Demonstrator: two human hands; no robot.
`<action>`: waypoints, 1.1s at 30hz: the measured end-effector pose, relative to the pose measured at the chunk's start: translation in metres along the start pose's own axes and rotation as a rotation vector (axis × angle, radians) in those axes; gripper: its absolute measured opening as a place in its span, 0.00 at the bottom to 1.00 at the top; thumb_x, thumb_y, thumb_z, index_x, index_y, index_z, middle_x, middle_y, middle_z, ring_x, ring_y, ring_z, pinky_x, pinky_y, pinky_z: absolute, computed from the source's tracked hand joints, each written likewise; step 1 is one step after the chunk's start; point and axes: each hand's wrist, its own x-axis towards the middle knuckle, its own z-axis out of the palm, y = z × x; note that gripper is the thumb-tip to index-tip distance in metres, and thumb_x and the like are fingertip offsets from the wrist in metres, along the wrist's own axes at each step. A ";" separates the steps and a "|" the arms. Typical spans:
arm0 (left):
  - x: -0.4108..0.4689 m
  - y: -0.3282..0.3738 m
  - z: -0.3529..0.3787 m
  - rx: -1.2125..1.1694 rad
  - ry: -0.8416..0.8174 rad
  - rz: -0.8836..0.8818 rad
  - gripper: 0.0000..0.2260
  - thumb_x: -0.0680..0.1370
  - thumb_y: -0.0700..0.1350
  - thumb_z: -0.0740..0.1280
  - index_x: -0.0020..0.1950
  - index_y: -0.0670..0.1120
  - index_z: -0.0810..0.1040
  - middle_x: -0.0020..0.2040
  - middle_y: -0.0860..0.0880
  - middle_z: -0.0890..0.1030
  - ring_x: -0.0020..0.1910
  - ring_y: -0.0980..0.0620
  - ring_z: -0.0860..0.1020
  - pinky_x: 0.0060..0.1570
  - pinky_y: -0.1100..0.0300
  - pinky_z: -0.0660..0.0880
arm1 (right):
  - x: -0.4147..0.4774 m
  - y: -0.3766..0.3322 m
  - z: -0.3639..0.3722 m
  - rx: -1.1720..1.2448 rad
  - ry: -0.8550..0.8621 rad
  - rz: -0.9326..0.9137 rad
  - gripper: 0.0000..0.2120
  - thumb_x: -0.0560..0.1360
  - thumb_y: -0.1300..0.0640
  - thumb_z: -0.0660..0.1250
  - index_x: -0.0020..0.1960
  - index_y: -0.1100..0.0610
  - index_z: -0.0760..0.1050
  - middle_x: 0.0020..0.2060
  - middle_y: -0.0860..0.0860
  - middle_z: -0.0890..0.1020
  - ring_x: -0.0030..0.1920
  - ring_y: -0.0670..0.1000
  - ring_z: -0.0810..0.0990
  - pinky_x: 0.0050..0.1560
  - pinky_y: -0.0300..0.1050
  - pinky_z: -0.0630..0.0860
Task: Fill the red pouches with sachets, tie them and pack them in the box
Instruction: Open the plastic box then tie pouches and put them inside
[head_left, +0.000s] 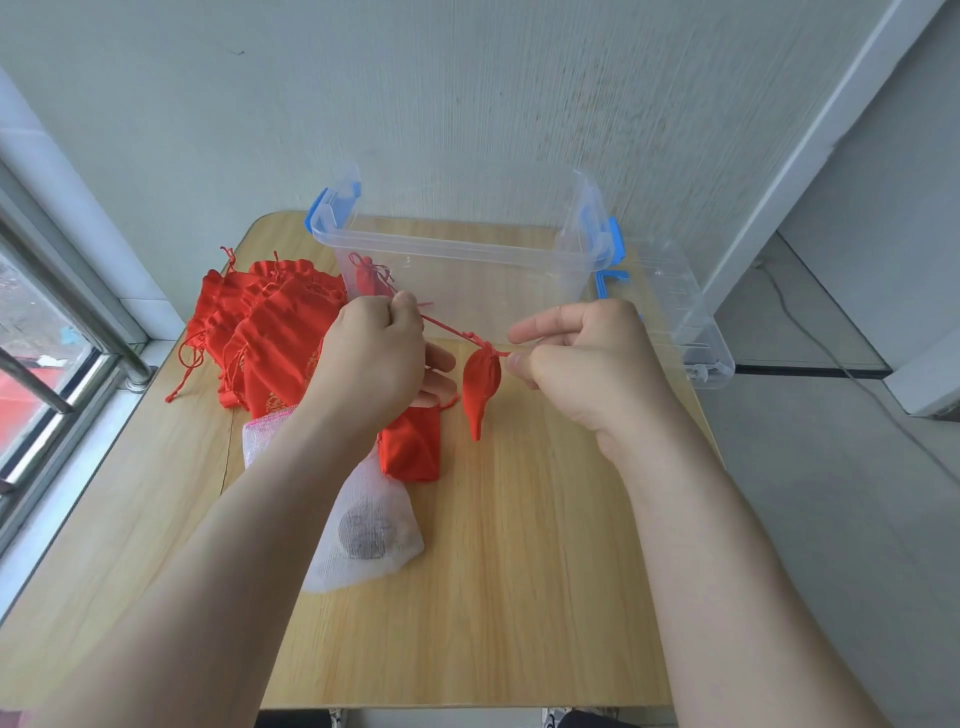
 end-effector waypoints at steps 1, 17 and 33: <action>0.001 0.000 0.000 -0.008 0.004 -0.008 0.18 0.89 0.47 0.52 0.50 0.38 0.75 0.42 0.38 0.86 0.36 0.38 0.87 0.38 0.46 0.86 | 0.000 0.000 0.000 -0.016 -0.003 -0.001 0.11 0.71 0.63 0.78 0.45 0.48 0.86 0.34 0.45 0.85 0.42 0.46 0.86 0.41 0.39 0.77; -0.004 0.002 0.005 -0.167 -0.054 0.009 0.17 0.90 0.49 0.54 0.51 0.41 0.75 0.38 0.44 0.81 0.30 0.50 0.84 0.36 0.46 0.85 | -0.005 -0.002 0.007 -0.337 0.149 -0.050 0.11 0.75 0.60 0.70 0.56 0.54 0.85 0.49 0.51 0.85 0.46 0.55 0.81 0.42 0.44 0.76; -0.001 -0.011 -0.002 0.053 -0.245 0.213 0.08 0.82 0.39 0.71 0.60 0.46 0.81 0.53 0.45 0.86 0.46 0.42 0.87 0.46 0.46 0.85 | 0.000 -0.008 0.018 0.474 -0.047 -0.037 0.08 0.83 0.59 0.66 0.58 0.60 0.82 0.46 0.56 0.90 0.47 0.56 0.90 0.43 0.51 0.87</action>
